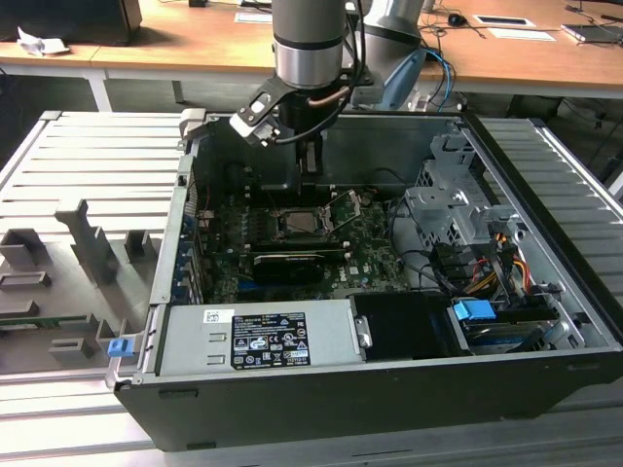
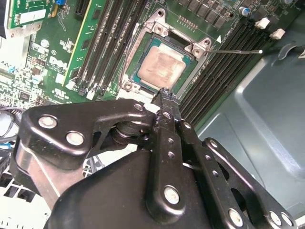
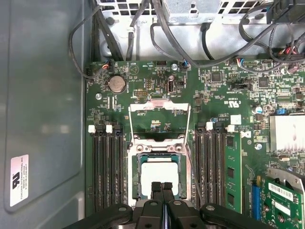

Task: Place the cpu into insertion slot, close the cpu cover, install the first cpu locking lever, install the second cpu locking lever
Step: 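Close the cpu cover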

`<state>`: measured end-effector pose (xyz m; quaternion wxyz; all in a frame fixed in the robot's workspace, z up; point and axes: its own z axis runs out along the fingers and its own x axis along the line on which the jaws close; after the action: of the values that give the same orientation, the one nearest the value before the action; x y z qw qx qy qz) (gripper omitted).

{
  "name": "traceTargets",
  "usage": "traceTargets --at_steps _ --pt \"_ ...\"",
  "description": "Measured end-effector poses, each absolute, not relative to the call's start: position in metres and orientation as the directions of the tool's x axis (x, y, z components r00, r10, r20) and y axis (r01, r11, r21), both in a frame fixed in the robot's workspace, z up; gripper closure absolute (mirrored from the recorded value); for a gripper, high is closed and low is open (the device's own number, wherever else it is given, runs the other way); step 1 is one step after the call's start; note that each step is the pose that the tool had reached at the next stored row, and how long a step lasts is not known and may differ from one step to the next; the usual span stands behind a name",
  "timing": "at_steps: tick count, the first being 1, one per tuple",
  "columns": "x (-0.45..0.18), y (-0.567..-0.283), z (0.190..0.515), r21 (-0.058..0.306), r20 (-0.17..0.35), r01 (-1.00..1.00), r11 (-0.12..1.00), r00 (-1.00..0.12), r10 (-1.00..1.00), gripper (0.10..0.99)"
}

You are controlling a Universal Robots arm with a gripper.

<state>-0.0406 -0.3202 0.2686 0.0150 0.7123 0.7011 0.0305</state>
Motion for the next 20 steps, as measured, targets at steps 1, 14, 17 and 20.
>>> traceTargets --at_steps 1,14,17,20 --pt "-0.0406 -0.3202 0.2692 0.064 0.023 0.998 -0.016 0.015 1.0 0.98" --pt "-0.0406 -0.3202 0.2754 0.064 0.023 0.998 -0.017 0.015 1.0 0.98" --pt "-0.0406 -0.3202 0.2766 0.064 0.023 0.998 -0.016 0.015 1.0 0.98" --pt "-0.0406 -0.3202 0.2776 0.064 0.023 0.998 -0.016 0.015 1.0 0.98"
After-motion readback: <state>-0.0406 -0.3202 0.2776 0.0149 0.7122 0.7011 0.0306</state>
